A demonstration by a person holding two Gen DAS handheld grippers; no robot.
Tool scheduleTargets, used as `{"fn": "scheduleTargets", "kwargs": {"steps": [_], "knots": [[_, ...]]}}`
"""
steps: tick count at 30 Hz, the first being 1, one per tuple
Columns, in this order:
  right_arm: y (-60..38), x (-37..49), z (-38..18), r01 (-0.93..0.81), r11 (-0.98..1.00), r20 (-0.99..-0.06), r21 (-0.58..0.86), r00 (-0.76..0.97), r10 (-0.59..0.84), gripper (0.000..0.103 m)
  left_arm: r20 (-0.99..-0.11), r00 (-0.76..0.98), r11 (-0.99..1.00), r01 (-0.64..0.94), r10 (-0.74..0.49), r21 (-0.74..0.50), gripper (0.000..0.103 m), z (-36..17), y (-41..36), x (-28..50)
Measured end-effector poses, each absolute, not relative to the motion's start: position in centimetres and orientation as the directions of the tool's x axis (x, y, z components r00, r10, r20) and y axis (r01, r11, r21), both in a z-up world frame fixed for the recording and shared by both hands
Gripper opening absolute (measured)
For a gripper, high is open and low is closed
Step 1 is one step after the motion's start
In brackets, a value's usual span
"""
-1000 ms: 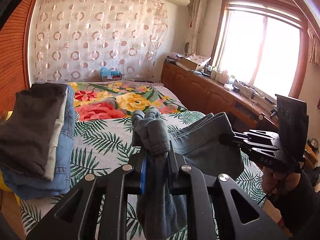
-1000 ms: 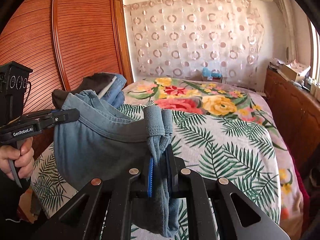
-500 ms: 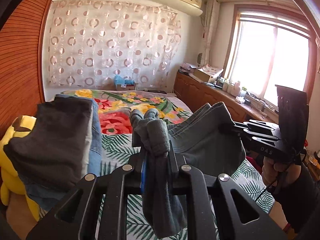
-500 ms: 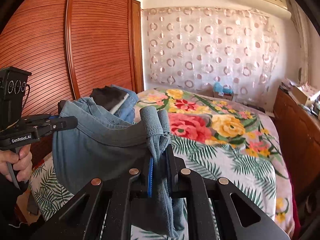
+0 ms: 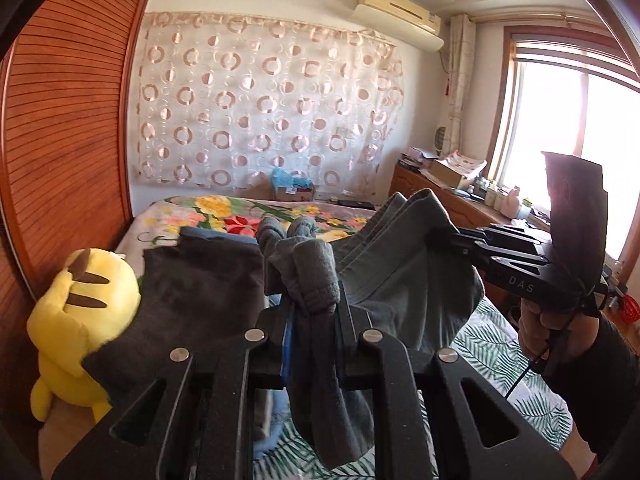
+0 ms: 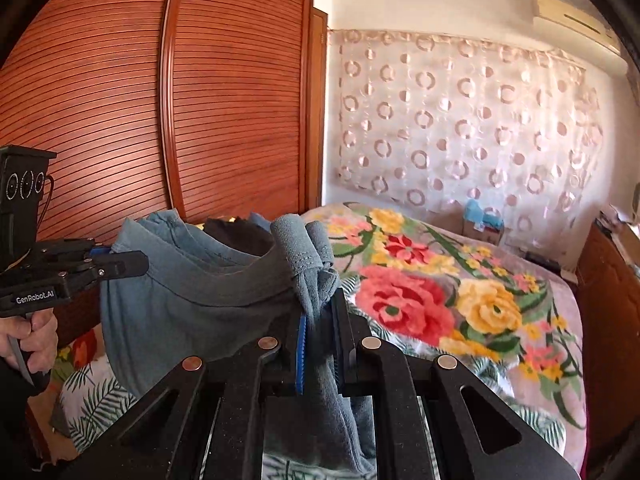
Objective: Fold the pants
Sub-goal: 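Lift the folded shorts with both grippers toward the clothes stack, then carry the shorts with both grippers and lower them onto the jeans stack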
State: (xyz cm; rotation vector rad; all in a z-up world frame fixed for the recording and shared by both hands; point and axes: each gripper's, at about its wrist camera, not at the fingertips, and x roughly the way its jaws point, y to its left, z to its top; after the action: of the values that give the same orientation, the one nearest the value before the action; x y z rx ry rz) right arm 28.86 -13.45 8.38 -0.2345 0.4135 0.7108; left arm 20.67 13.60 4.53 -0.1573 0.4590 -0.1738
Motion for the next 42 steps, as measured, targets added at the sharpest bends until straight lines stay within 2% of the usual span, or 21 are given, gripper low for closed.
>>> {"fn": "scheduleTargets", "kwargs": {"steps": [11,28,35,37,38,42], "knots": [[-9.0,35.3,7.8,-0.748,0.651,-0.42,-0.129,0.635,0.648,0.01,-0.413,0.906,0.983,0.016,-0.09,-0.181,0.017,4.3,17.3,21.4],[-3.1,42.1,6.2,-0.831,0.522,-0.456,-0.194,0.548,0.702,0.01,-0.378,0.925,0.944,-0.156,0.037,-0.29,0.017,0.6,20.3,20.2],[-1.5,44.2,5.0,-0.855,0.496,-0.515,-0.153,0.497,0.699,0.011,-0.44,0.895,0.925,-0.231,0.081,-0.3,0.018,-1.8,21.1,20.5],[-1.4,44.8,5.0,-0.851,0.506,-0.533,-0.14,0.495,0.686,0.018,-0.446,0.891,0.924,-0.237,0.084,-0.299,0.019,-2.1,21.1,20.3],[-1.6,45.0,5.2,-0.85,0.513,-0.534,-0.119,0.49,0.689,0.019,-0.451,0.888,0.925,-0.243,0.09,-0.293,0.019,-2.3,21.0,20.2],[-3.1,45.4,6.1,-0.839,0.537,-0.507,-0.089,0.502,0.7,0.032,-0.46,0.882,0.921,-0.258,0.102,-0.291,0.019,-2.7,21.0,19.9]]}}
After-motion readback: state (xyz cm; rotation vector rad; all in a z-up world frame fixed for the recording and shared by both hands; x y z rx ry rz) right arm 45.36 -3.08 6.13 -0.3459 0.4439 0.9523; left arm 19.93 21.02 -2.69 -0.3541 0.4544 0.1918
